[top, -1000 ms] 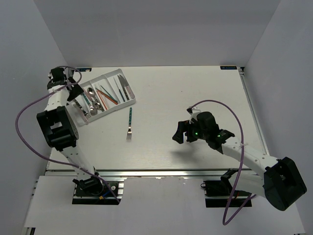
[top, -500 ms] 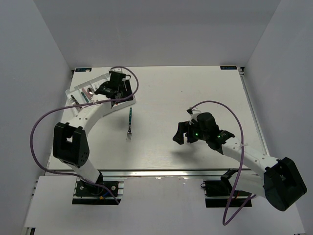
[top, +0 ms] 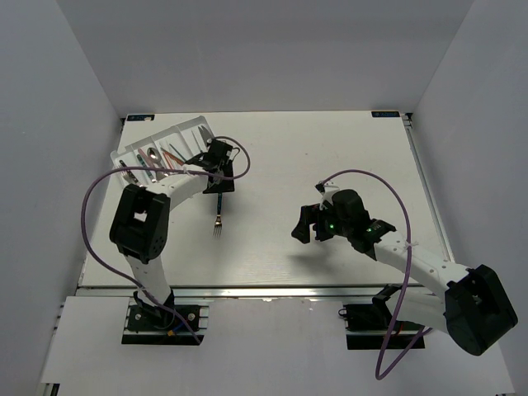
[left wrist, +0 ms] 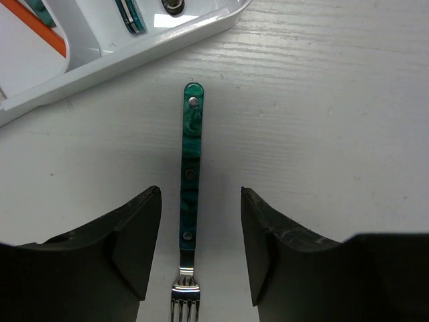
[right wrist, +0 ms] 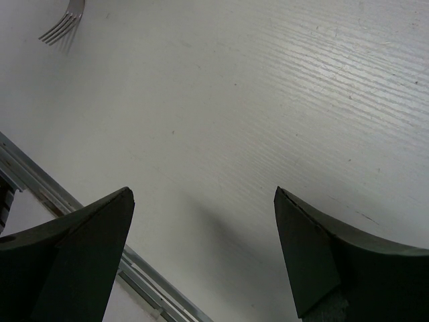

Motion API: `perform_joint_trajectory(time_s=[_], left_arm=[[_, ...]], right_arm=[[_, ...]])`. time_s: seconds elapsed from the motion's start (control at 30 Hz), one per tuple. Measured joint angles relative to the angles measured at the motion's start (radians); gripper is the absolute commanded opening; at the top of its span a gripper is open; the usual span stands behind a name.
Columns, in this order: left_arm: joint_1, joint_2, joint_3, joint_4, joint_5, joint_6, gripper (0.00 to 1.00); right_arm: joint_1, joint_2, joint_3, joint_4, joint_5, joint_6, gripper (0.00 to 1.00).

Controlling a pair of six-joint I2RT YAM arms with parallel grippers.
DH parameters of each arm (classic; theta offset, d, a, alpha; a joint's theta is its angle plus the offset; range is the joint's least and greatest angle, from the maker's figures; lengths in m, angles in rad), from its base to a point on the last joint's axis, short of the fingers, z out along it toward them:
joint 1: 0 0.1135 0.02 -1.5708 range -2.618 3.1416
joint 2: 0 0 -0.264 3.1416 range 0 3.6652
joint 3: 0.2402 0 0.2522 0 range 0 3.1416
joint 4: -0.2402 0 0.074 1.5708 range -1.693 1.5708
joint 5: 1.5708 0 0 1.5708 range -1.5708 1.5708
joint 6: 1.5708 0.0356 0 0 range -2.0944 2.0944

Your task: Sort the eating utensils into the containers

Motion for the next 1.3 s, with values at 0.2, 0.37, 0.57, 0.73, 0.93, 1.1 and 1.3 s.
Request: perform_joint_trajectory(time_s=[0.2,0.37,0.57,0.73,0.93,1.1,1.3], left_arm=[[0.0,0.047,0.0,0.006,-0.024,-0.003,0.57],[0.0,0.082,-0.006,0.016,-0.033,-0.006,0.51],[0.0,0.094,-0.019,0.058,-0.024,-0.017,0.23],[-0.008,0.084,-0.039,0.08,-0.018,-0.018,0.0],[-0.053,0.023,-0.064,-0.001,-0.022,-0.028,0.0],[-0.045,-0.13,-0.009,-0.124,-0.067,-0.031,0.0],[0.248,-0.176,0.137,-0.099,-0.116,0.0,0.0]], right_arm=[[0.0,0.0,0.0,0.0,0.0,0.0,0.89],[0.0,0.0,0.0,0.0,0.0,0.0,0.89],[0.0,0.0,0.0,0.0,0.0,0.0,0.89],[0.0,0.0,0.0,0.0,0.006,0.0,0.89],[0.0,0.0,0.0,0.0,0.012,0.0,0.89],[0.0,0.0,0.0,0.0,0.015,0.0,0.89],[0.0,-0.003,0.0,0.0,0.014,0.0,0.89]])
